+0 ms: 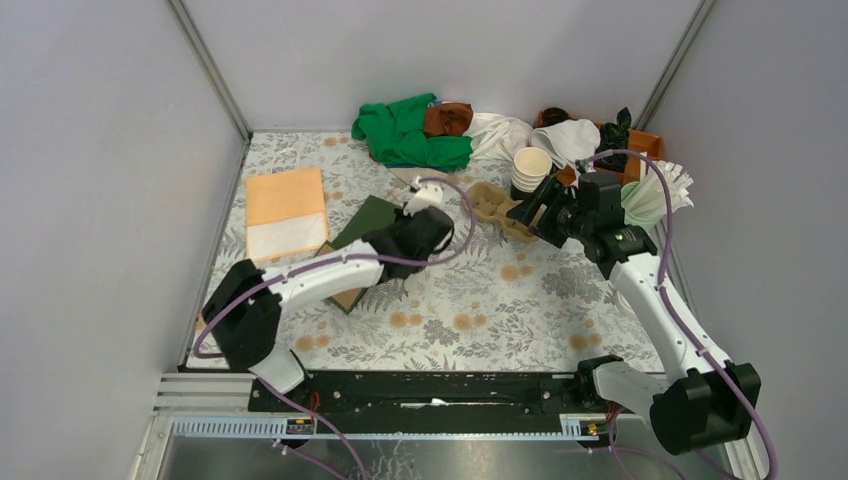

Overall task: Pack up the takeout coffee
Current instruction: Pick up the takeout bag from the center of the board.

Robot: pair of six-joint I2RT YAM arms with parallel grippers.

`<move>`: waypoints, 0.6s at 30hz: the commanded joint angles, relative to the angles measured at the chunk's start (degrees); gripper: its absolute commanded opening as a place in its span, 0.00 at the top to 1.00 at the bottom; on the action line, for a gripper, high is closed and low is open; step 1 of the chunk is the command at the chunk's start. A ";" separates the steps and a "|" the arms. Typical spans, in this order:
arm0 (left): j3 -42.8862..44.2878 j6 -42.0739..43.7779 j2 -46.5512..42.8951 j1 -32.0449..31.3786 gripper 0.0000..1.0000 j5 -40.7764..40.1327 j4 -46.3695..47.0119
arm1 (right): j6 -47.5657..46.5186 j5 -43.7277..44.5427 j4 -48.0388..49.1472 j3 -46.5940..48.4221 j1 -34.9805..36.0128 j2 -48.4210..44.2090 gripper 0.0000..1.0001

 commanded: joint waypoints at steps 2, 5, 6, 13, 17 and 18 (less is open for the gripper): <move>-12.21 -5.14 -8.88 -6.84 1.00 9.79 10.43 | -0.48 -8.97 -0.29 4.07 0.67 4.24 0.28; -18.42 -6.81 -13.68 -8.95 1.00 14.41 15.59 | 0.55 -11.18 0.79 4.36 1.76 7.62 0.32; -20.37 -6.86 -15.32 -9.48 1.00 15.83 17.34 | 1.08 -11.44 1.19 4.32 2.39 8.79 0.32; -25.58 -6.64 -19.45 -9.81 1.00 25.55 21.15 | 8.49 -10.55 8.04 1.98 7.68 16.86 0.29; -25.62 -6.83 -19.76 -9.89 1.00 27.98 20.86 | 13.20 -5.39 11.88 3.15 12.46 20.78 0.29; -25.66 -6.91 -19.93 -9.97 1.00 27.91 20.75 | 14.14 -4.93 12.92 3.40 12.97 21.73 0.29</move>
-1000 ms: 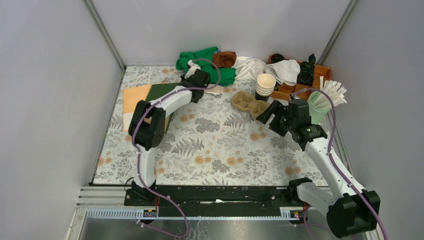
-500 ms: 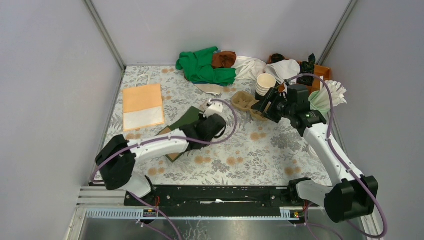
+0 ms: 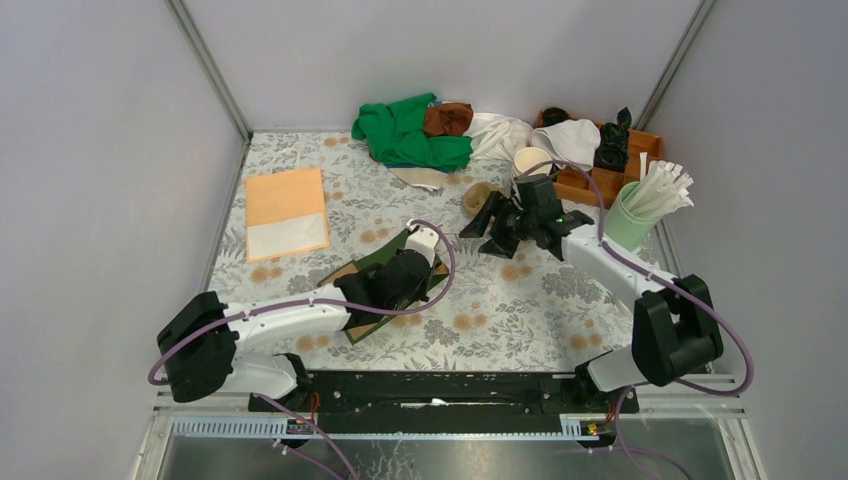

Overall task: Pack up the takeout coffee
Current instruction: Pick up the takeout bag from the center of the board.

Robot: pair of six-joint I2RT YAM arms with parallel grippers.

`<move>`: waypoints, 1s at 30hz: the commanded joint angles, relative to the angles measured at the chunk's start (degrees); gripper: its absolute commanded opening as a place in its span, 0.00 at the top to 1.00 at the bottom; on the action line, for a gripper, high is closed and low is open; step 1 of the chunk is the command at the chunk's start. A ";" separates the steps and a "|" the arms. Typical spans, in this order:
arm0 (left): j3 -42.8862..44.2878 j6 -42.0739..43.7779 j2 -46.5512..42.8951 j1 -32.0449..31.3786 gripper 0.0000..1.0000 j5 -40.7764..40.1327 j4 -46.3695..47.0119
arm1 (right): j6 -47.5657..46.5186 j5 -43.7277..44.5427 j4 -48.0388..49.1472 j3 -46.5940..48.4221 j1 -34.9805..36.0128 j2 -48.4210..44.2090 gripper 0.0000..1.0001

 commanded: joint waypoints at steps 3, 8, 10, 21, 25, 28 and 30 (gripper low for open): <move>0.26 -1.16 -2.50 -0.28 1.00 3.87 3.07 | 7.04 5.55 6.18 2.80 4.28 5.03 0.30; 1.68 -0.59 -3.27 -0.28 1.00 4.27 1.52 | 6.84 9.09 6.28 2.54 4.83 6.82 0.31; 2.37 -0.33 -3.56 -0.29 1.00 4.34 0.74 | 6.76 9.06 6.63 2.35 4.89 8.10 0.30; 8.40 1.82 -5.05 -0.28 1.00 4.46 -4.57 | 5.66 6.20 7.02 7.61 5.58 12.14 0.64; 12.01 2.77 -5.67 -0.28 0.94 5.23 -7.06 | 3.35 7.29 4.66 11.54 5.50 8.67 1.00; 15.47 2.22 -6.55 -0.21 0.48 5.22 -10.35 | -0.19 7.60 2.80 15.74 5.49 5.74 1.00; 18.60 0.99 -7.30 -0.19 0.29 3.73 -13.18 | -2.81 6.98 0.96 18.85 5.52 4.38 1.00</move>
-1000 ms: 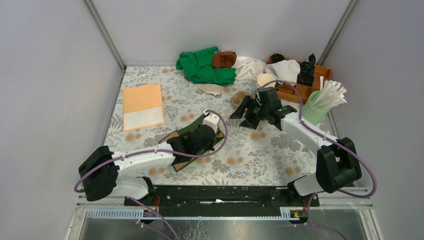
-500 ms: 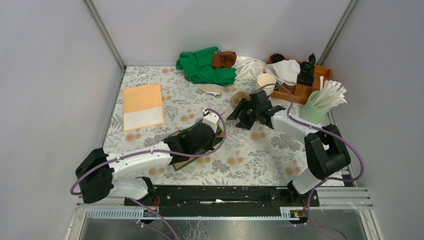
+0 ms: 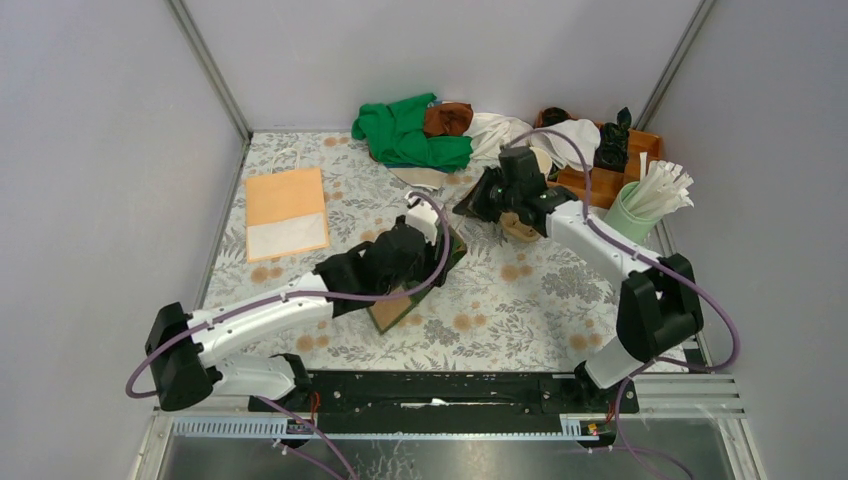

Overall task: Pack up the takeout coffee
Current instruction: Pick up the takeout bag from the center of the board.

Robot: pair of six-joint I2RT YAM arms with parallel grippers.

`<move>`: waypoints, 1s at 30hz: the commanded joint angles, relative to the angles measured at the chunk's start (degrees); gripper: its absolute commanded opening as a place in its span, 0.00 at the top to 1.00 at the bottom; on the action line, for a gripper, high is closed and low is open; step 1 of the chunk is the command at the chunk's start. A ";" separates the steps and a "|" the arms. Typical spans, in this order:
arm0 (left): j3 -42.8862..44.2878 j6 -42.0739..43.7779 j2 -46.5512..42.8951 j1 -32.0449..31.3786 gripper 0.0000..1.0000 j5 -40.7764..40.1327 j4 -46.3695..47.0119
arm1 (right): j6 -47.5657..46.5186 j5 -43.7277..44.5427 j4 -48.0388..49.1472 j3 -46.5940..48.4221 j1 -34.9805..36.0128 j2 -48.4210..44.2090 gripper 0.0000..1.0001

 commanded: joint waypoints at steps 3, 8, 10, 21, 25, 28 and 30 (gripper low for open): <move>12.84 -2.91 -4.07 1.46 0.22 0.01 -8.07 | -10.13 -2.19 -4.31 10.27 0.62 -7.62 1.00; 21.09 -10.11 -1.91 10.54 0.19 10.57 -14.71 | -14.48 -5.81 -4.28 9.75 0.77 -11.91 1.00; 23.08 -12.05 -0.52 12.60 0.20 11.49 -16.12 | -15.26 -6.89 -3.83 8.79 0.92 -13.84 1.00; 19.52 -21.14 -1.38 13.37 0.11 18.34 -7.33 | -18.05 -7.15 -6.35 7.79 1.60 -18.95 1.00; 17.91 -23.93 -1.06 13.39 0.24 18.43 -4.44 | -18.02 -6.49 -5.35 6.50 1.93 -19.68 1.00; 17.81 -25.05 0.22 13.37 0.25 18.41 -4.08 | -17.89 -6.33 -4.91 5.86 2.25 -19.89 1.00; 18.17 -25.40 1.26 13.37 0.28 18.43 -4.00 | -17.90 -6.16 -4.70 5.55 2.69 -20.08 1.00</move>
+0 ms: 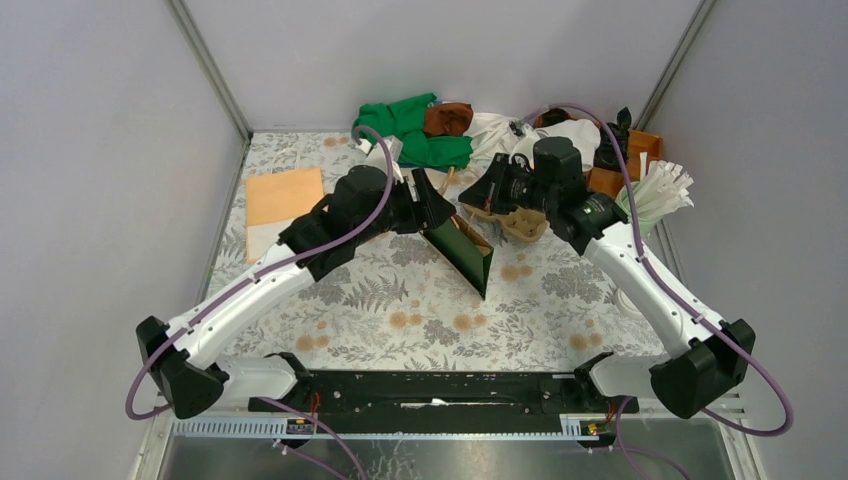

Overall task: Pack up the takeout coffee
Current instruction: Pick up the takeout bag from the center of the board, then open the takeout bag at the center of the board.

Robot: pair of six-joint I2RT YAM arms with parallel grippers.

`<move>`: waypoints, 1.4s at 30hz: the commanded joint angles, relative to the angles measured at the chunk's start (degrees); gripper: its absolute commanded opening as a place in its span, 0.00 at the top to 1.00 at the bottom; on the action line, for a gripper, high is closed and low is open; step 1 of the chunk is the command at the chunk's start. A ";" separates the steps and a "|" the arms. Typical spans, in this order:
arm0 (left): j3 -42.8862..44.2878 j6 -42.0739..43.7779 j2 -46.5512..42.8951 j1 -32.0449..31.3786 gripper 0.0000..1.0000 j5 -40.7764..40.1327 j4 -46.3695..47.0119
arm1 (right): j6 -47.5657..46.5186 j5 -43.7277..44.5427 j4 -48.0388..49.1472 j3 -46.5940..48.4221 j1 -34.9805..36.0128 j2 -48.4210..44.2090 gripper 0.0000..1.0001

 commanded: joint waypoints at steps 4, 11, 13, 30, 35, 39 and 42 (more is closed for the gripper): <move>0.76 -2.83 3.38 0.01 0.38 1.17 4.01 | -1.25 0.03 1.49 -0.59 1.86 -2.24 1.00; 1.87 -2.57 4.57 0.01 0.65 -2.47 -1.36 | -1.47 0.32 1.87 -1.11 2.34 -2.48 1.00; 1.95 -2.33 3.92 0.02 0.78 -3.90 -2.92 | -1.55 1.14 1.95 -1.23 2.37 -2.50 1.00; -1.88 1.11 -5.79 2.28 0.95 -8.58 -9.51 | -4.09 15.45 -5.09 2.22 2.45 -1.48 0.95; -0.87 2.60 -6.66 2.64 0.99 -13.57 -12.74 | -5.32 17.82 -7.11 2.78 2.47 -1.78 0.89; 0.12 4.09 -7.79 2.84 0.98 -16.10 -13.90 | -6.21 17.99 -8.05 2.77 2.51 -2.05 0.72; -0.49 7.09 -8.43 2.82 0.98 -11.51 -10.94 | -7.43 15.86 -8.72 3.20 2.50 -1.62 0.62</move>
